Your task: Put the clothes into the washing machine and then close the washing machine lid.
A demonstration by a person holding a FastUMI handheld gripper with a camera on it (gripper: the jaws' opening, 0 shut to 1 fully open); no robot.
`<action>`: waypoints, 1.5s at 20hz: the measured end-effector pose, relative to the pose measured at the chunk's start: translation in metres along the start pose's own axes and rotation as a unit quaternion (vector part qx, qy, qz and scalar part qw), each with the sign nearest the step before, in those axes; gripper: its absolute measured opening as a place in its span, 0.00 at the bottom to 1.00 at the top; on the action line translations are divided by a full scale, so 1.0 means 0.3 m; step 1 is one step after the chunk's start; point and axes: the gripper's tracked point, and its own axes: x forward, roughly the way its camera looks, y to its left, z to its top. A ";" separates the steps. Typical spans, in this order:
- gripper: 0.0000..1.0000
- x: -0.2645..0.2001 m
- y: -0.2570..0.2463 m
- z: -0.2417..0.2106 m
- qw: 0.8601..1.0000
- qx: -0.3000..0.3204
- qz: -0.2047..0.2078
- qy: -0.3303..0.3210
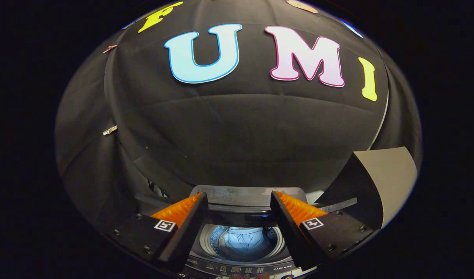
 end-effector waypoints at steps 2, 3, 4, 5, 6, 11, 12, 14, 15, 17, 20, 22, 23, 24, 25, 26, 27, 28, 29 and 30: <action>1.00 -0.001 -0.002 -0.014 1.000 -0.002 0.000 0.001; 1.00 -0.004 -0.003 -0.023 1.000 -0.001 0.001 0.003; 1.00 -0.008 -0.002 -0.034 1.000 0.001 0.001 0.008; 1.00 -0.011 0.000 -0.048 1.000 0.005 0.002 0.014; 1.00 -0.004 0.000 -0.065 1.000 0.007 0.002 0.025; 1.00 -0.001 -0.048 -0.320 0.993 0.006 -0.014 0.114; 0.99 -0.002 -0.062 -0.373 0.991 0.005 -0.019 0.130; 0.99 -0.014 -0.084 -0.438 0.988 0.001 -0.028 0.149; 0.99 -0.021 -0.087 -0.450 0.988 -0.001 -0.028 0.152; 0.99 -0.041 -0.077 -0.438 0.989 -0.004 -0.022 0.147; 0.99 -0.083 -0.062 -0.389 0.991 -0.009 -0.014 0.132; 0.98 -0.112 -0.063 -0.327 0.993 -0.013 -0.013 0.114; 0.98 -0.131 -0.064 -0.288 0.995 -0.012 -0.010 0.102; 0.98 -0.154 -0.065 -0.242 0.996 -0.009 -0.009 0.088; 0.98 -0.177 -0.069 -0.191 0.997 -0.006 -0.008 0.072; 0.98 -0.192 -0.074 -0.134 0.998 -0.004 -0.007 0.055; 0.98 -0.216 -0.086 -0.078 0.999 -0.001 -0.008 0.037; 0.98 -0.246 -0.098 -0.022 1.000 0.001 -0.010 0.020; 0.98 -0.295 -0.107 0.039 1.000 0.004 -0.011 -0.001; 0.98 -0.327 -0.111 0.098 1.000 0.004 -0.011 -0.022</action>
